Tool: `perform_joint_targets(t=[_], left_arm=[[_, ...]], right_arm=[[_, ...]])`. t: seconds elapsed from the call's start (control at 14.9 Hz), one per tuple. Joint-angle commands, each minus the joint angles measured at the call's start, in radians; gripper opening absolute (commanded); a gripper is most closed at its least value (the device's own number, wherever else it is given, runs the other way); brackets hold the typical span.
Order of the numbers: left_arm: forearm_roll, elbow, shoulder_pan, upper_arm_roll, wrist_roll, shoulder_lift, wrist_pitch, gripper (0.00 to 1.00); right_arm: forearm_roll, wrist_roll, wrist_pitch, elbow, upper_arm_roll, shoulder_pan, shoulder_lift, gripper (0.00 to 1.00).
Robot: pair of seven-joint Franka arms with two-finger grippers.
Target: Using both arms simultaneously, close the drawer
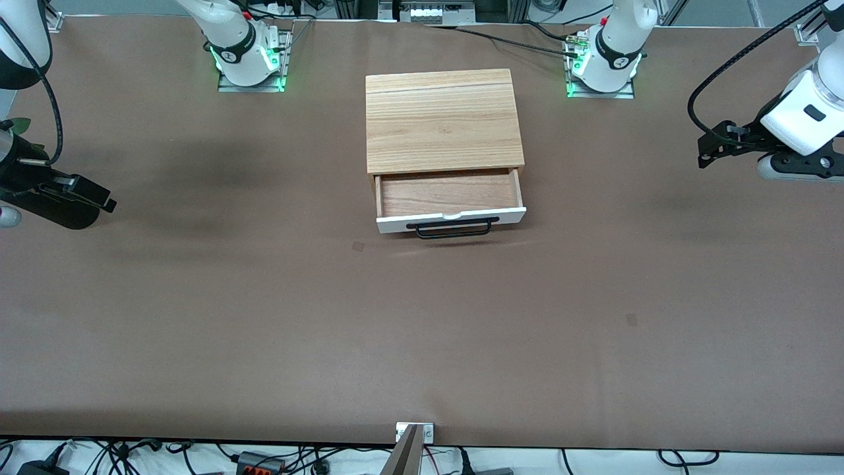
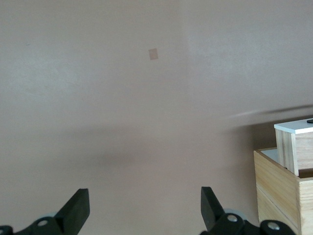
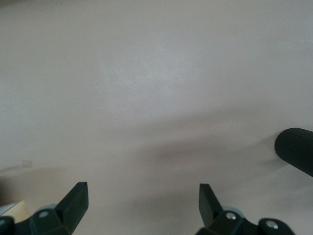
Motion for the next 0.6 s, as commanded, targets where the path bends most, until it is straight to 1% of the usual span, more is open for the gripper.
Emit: perform_joint_targets(t=[0.0,0.4,0.54], left_arm=[[-0.004,0.040,-0.006,0.003,-0.003,0.025,-0.024,1.00],[-0.002,0.042,-0.006,0.003,-0.004,0.027,-0.024,1.00],[-0.002,0.042,-0.006,0.003,-0.004,0.027,-0.024,1.00]], right_arm=[[-0.013,-0.006,0.013,0.005,0.015,-0.011,-0.015,1.00],[-0.013,-0.007,0.012,0.007,0.016,0.006,-0.011,1.00],[-0.010,-0.007,0.030,0.008,0.018,0.007,-0.003,1.00]])
